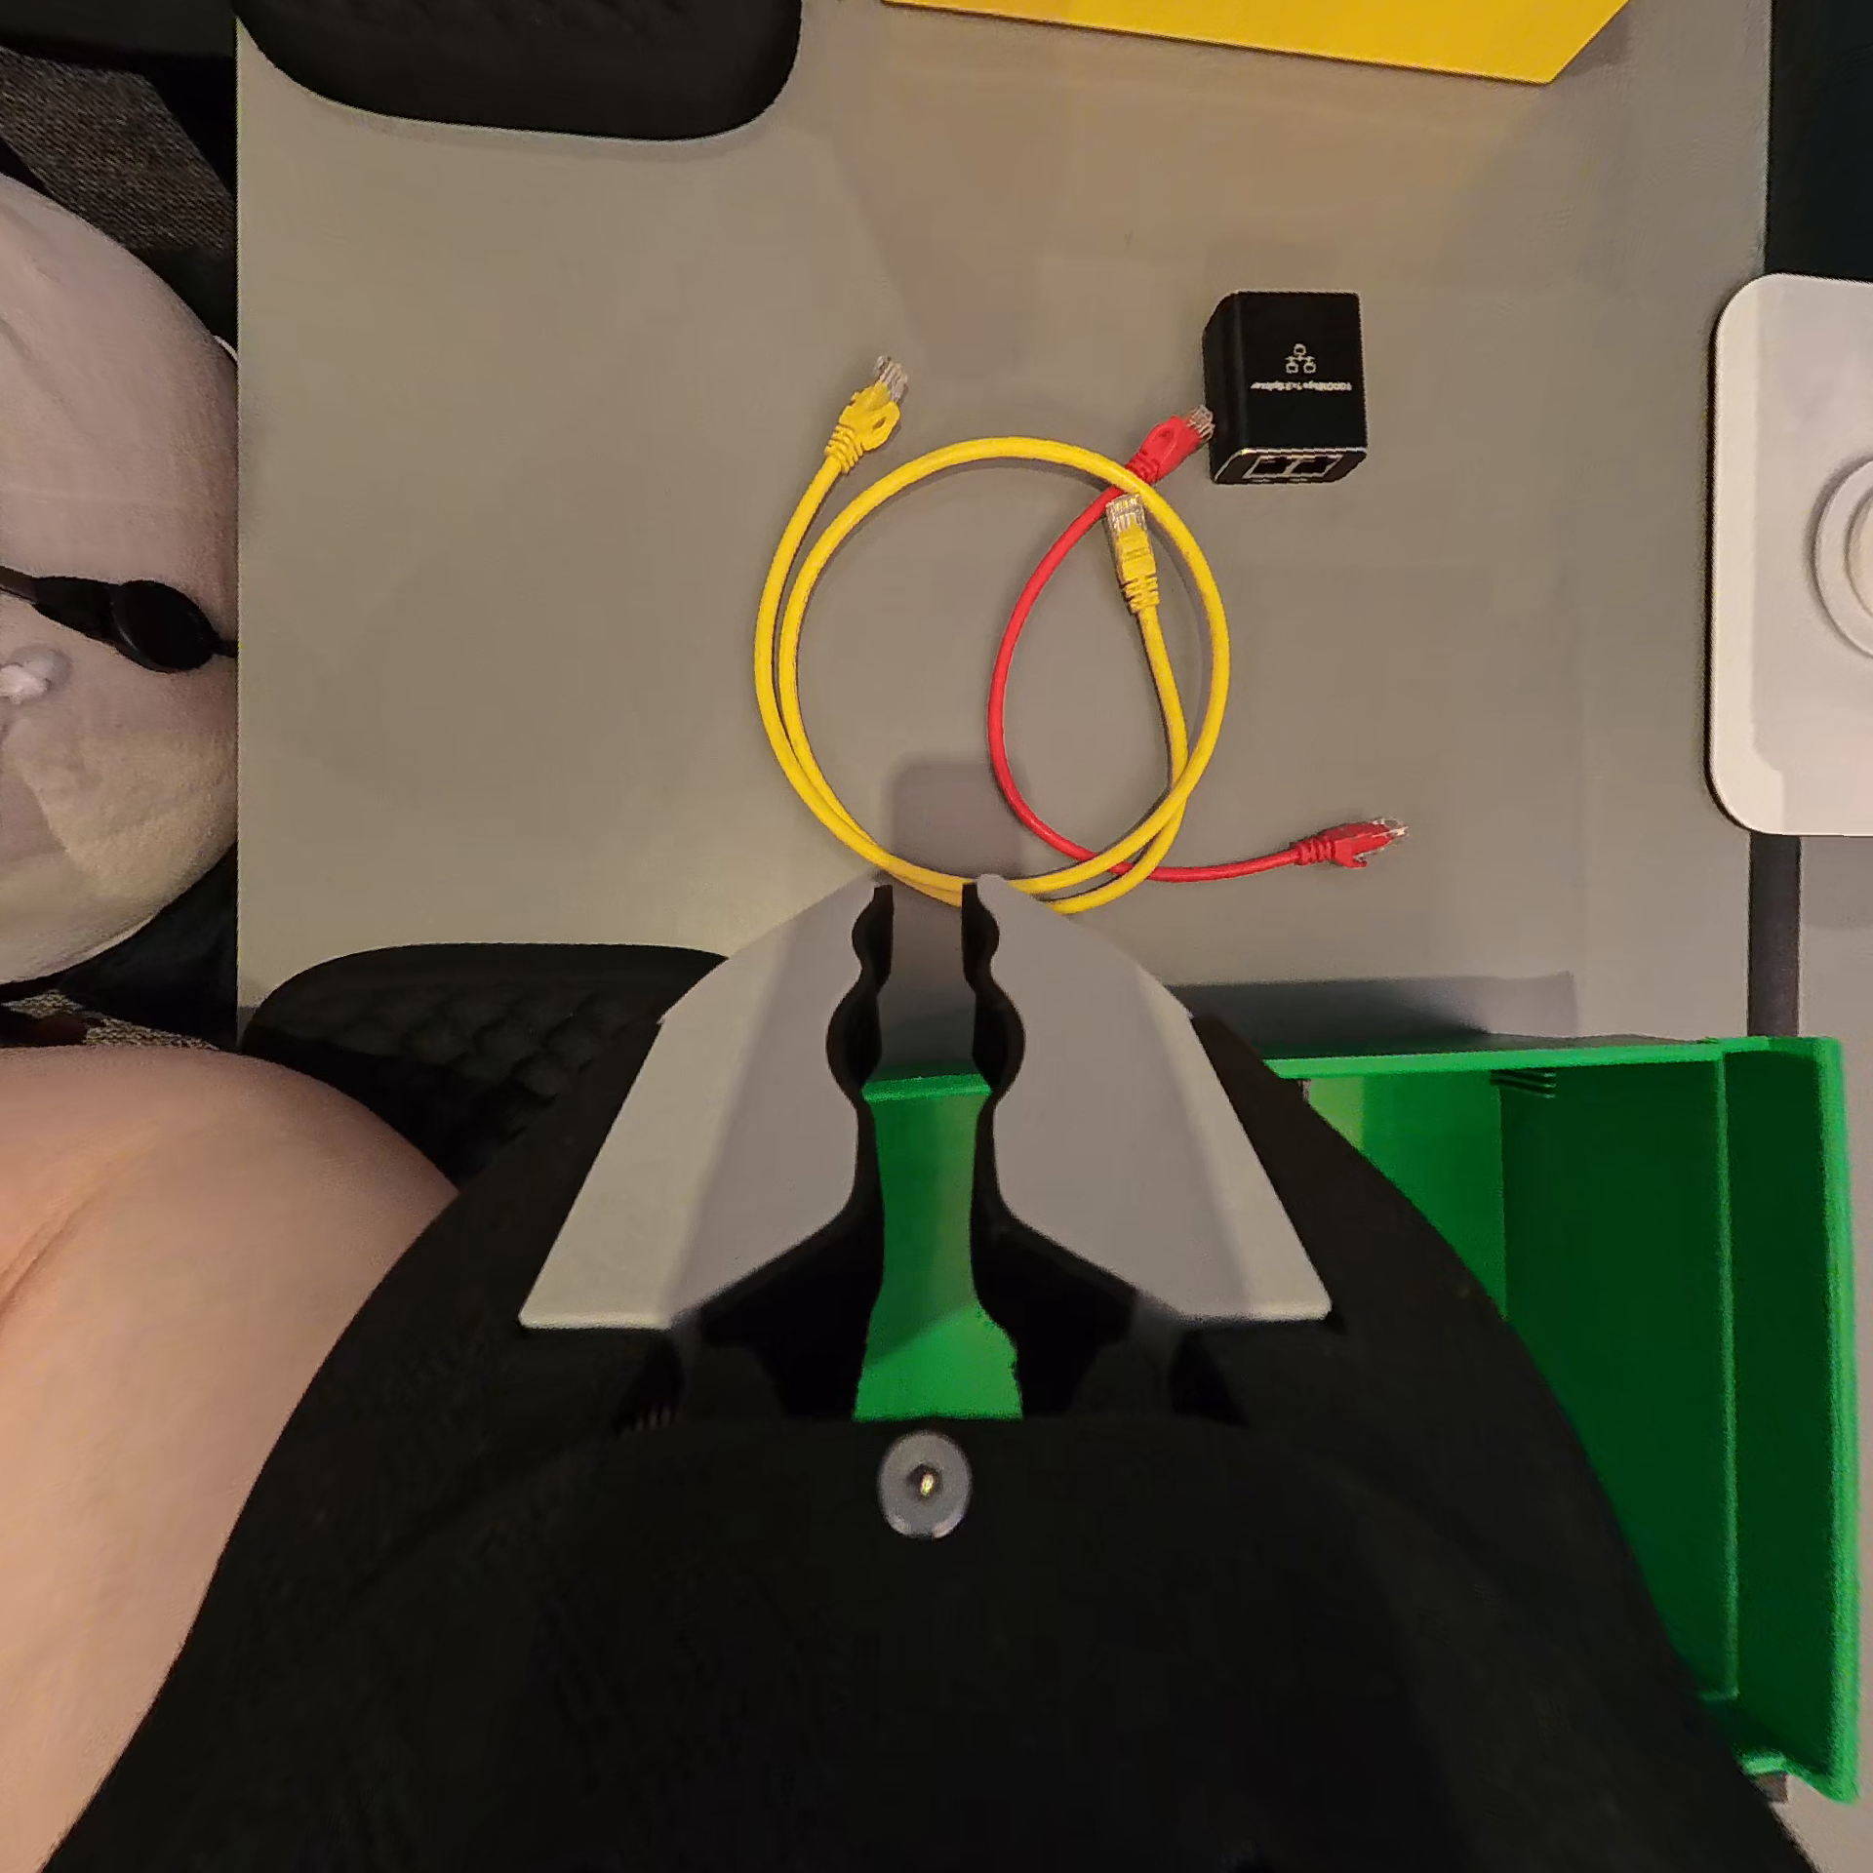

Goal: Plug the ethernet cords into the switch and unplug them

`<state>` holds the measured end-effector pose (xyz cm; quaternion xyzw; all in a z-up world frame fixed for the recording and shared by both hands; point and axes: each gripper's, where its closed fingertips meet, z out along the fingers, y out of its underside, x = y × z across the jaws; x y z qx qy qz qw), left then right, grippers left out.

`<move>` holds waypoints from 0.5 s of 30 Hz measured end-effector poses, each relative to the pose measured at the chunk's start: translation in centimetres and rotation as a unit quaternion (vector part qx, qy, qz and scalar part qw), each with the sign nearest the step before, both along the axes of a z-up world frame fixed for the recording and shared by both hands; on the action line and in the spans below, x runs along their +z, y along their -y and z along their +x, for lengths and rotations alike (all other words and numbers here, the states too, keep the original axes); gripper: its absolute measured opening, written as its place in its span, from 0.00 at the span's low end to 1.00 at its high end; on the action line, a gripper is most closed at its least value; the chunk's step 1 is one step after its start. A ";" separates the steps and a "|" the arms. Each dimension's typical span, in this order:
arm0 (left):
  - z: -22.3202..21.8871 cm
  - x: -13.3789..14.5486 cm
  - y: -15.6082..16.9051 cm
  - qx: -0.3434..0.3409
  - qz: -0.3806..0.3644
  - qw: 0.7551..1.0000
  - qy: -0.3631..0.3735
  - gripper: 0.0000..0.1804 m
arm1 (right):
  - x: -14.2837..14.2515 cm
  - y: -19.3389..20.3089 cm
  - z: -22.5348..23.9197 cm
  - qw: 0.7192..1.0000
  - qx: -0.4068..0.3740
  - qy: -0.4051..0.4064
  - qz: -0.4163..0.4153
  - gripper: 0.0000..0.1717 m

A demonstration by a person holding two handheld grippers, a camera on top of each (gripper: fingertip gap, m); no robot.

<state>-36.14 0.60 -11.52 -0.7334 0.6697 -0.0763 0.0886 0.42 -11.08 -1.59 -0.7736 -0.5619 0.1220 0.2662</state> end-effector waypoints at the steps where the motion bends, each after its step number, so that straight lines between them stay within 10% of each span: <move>1: 0.0 0.0 0.0 -0.001 0.003 1.000 -0.002 0.14 | 0.0 0.0 0.1 1.000 -0.001 0.000 0.000 0.08; 15: 0.1 0.6 0.4 -0.002 -0.009 1.000 0.020 0.12 | 0.0 0.2 0.2 1.000 0.001 -0.002 -0.002 0.08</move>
